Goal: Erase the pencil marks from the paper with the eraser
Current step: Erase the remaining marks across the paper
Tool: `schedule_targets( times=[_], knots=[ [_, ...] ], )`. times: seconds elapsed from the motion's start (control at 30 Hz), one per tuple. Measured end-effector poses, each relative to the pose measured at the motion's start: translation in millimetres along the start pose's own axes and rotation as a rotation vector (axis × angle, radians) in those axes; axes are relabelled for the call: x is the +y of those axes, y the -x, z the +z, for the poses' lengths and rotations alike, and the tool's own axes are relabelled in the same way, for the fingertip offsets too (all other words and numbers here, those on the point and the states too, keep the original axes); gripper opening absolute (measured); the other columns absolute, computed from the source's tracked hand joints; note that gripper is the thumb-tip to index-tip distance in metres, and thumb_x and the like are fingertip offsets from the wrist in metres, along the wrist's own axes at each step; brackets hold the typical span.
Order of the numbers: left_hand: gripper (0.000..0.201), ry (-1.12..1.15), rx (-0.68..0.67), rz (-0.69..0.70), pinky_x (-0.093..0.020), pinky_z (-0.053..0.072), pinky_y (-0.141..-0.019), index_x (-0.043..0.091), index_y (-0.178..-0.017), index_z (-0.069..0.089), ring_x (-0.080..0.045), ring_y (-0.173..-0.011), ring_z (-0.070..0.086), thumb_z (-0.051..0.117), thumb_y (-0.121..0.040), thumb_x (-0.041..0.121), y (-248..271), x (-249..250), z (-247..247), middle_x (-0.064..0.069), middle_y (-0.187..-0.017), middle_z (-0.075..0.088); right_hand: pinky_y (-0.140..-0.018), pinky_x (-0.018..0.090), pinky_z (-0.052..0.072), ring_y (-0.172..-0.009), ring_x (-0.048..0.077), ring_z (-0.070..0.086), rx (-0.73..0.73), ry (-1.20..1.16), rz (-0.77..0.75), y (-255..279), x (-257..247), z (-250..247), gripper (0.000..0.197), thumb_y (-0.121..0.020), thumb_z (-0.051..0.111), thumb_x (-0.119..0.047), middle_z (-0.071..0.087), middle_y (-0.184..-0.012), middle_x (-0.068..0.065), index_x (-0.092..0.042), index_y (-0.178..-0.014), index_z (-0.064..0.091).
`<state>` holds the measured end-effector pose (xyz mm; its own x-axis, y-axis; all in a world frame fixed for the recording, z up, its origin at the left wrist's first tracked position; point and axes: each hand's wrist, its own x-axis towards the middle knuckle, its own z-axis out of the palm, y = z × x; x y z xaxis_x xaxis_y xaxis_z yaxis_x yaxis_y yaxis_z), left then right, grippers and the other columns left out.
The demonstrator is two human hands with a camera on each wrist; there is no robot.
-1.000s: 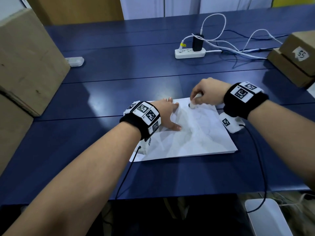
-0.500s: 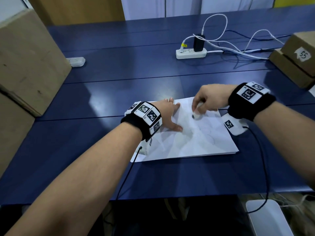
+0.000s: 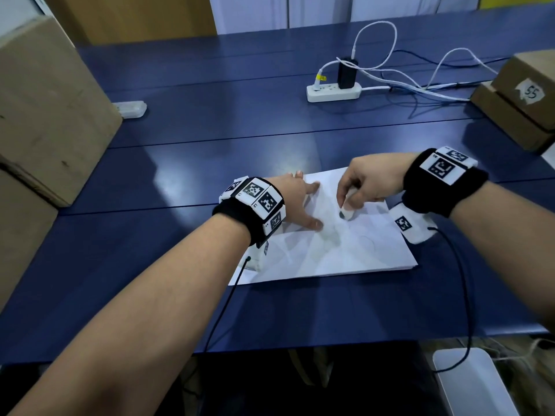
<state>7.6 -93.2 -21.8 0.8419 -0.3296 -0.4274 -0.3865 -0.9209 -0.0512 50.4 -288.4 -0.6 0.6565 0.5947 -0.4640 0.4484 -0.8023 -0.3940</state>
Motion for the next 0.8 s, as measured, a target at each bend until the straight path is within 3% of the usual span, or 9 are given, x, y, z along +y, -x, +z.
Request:
schedule_targets(
  times=[0.07,0.17,0.23,0.3,0.47,0.57,0.67,0.73,0.8],
  knots=[
    [0.104,0.015,0.017,-0.003,-0.044,0.034,-0.112,0.025,-0.157,0.01,-0.03,-0.145,0.025,0.058,-0.079,0.074,-1.2,1.6,-0.3,-0.017,-0.162,0.013,-0.051,0.021,0.043,-0.043,0.014,0.048,0.037,-0.001,0.006,0.6,1.5,-1.0,0.007,-0.077,0.077,-0.025,0.063,-0.055,-0.003,-0.024,-0.083,0.076],
    [0.104,0.037,0.03,-0.006,-0.042,0.034,-0.112,0.024,-0.157,0.015,-0.029,-0.144,0.029,0.062,-0.077,0.072,-1.5,1.8,-2.6,-0.017,-0.16,0.021,-0.061,0.027,0.054,-0.043,0.014,0.057,0.318,0.055,0.076,-9.7,7.2,-7.9,0.009,-0.081,0.072,-0.027,0.062,-0.051,-0.006,-0.024,-0.089,0.075],
    [0.104,0.05,0.035,-0.006,-0.04,0.034,-0.11,0.025,-0.156,0.018,-0.028,-0.144,0.029,0.065,-0.075,0.07,-1.5,1.3,-3.9,-0.015,-0.16,0.023,-0.061,0.028,0.056,-0.047,0.013,0.061,0.422,0.054,0.109,-13.6,8.2,-9.7,0.01,-0.084,0.069,-0.026,0.063,-0.057,-0.007,-0.023,-0.091,0.075],
    [0.104,0.061,0.041,-0.006,-0.039,0.034,-0.108,0.026,-0.155,0.022,-0.028,-0.143,0.031,0.068,-0.074,0.069,-1.7,0.3,-3.8,-0.015,-0.159,0.025,-0.058,0.026,0.054,-0.051,0.016,0.062,0.388,0.052,0.094,-10.9,7.2,-8.4,0.009,-0.083,0.069,-0.027,0.064,-0.059,-0.006,-0.024,-0.09,0.075],
    [0.101,0.062,0.065,-0.002,-0.038,0.04,-0.103,0.025,-0.152,0.028,-0.031,-0.135,0.041,0.07,-0.071,0.07,-4.4,0.8,0.0,-0.017,-0.152,0.036,-0.055,0.025,0.046,-0.043,0.015,0.05,0.047,0.033,0.024,4.6,1.1,-4.4,0.004,-0.077,0.076,-0.024,0.063,-0.056,-0.004,-0.024,-0.081,0.075],
    [0.104,0.065,0.061,0.0,-0.038,0.038,-0.104,0.027,-0.155,0.022,-0.031,-0.139,0.037,0.07,-0.072,0.068,-5.4,0.2,-0.1,-0.017,-0.156,0.029,-0.059,0.03,0.057,-0.043,0.015,0.059,0.236,0.06,0.068,-6.0,6.1,-8.4,0.005,-0.079,0.072,-0.027,0.064,-0.053,-0.004,-0.026,-0.083,0.074],
    [0.107,0.083,0.045,-0.012,-0.04,0.037,-0.108,0.03,-0.156,0.017,-0.03,-0.143,0.032,0.069,-0.072,0.069,-5.7,-1.9,0.5,-0.016,-0.161,0.02,-0.063,0.034,0.06,-0.05,0.019,0.066,0.404,0.072,0.109,-15.7,10.1,-11.1,0.009,-0.083,0.067,-0.027,0.07,-0.063,0.002,-0.023,-0.088,0.073],
    [0.107,0.087,0.04,-0.015,-0.04,0.037,-0.109,0.03,-0.156,0.017,-0.029,-0.142,0.032,0.07,-0.072,0.07,-5.7,-1.8,1.1,-0.015,-0.161,0.02,-0.061,0.033,0.06,-0.049,0.018,0.064,0.336,0.062,0.09,-11.7,9.4,-9.6,0.006,-0.082,0.068,-0.025,0.07,-0.064,0.002,-0.025,-0.085,0.074],
    [0.107,0.084,0.046,-0.013,-0.04,0.038,-0.108,0.03,-0.156,0.018,-0.029,-0.141,0.034,0.07,-0.071,0.069,-5.6,-1.1,1.4,-0.016,-0.16,0.022,-0.053,0.027,0.054,-0.045,0.016,0.057,0.15,0.046,0.043,-2.0,5.0,-7.0,0.005,-0.078,0.073,-0.023,0.069,-0.062,-0.001,-0.025,-0.081,0.075]
  ],
)
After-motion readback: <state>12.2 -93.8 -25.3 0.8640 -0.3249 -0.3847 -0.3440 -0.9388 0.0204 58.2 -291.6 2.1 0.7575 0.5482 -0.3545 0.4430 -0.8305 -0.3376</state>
